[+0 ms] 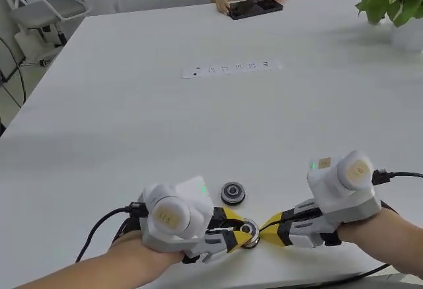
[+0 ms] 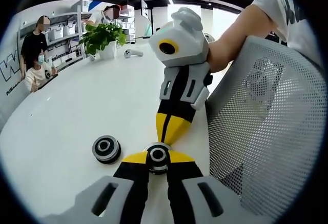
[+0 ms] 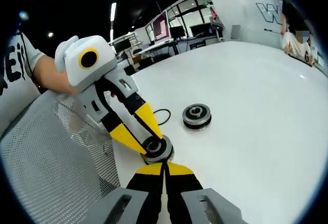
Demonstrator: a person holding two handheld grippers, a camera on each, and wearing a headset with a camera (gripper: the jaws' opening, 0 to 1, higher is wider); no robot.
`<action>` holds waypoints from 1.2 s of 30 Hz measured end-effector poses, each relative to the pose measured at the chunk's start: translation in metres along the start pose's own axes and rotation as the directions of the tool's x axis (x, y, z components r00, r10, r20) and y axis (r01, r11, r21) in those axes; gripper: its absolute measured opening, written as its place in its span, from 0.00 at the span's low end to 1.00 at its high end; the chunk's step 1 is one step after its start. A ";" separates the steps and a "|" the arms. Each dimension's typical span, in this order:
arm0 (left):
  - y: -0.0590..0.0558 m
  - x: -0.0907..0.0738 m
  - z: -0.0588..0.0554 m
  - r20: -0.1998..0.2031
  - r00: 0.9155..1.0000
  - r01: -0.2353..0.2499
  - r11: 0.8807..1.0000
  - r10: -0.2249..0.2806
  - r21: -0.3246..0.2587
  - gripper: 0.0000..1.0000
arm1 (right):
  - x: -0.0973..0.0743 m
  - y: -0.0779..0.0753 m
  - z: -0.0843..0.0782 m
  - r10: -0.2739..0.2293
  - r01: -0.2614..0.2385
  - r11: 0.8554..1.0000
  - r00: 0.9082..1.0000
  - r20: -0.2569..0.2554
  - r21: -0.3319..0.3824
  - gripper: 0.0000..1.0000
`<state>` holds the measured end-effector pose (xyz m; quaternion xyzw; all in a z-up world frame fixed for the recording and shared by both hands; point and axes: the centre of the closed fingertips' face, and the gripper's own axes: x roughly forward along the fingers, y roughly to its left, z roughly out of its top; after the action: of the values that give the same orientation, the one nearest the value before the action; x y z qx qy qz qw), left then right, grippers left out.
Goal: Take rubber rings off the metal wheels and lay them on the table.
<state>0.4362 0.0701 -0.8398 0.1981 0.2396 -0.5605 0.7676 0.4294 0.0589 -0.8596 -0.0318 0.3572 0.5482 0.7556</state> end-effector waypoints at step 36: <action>-0.007 0.002 0.009 0.002 1.000 -0.016 1.000 0.016 -0.012 0.08 | -0.010 -0.005 0.017 0.024 -0.066 0.967 0.985 0.169 0.247 0.00</action>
<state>0.4310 0.0620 -0.8340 0.1949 0.2406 -0.5532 0.7734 0.4403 0.0561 -0.8425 0.1180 0.3610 0.5161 0.7677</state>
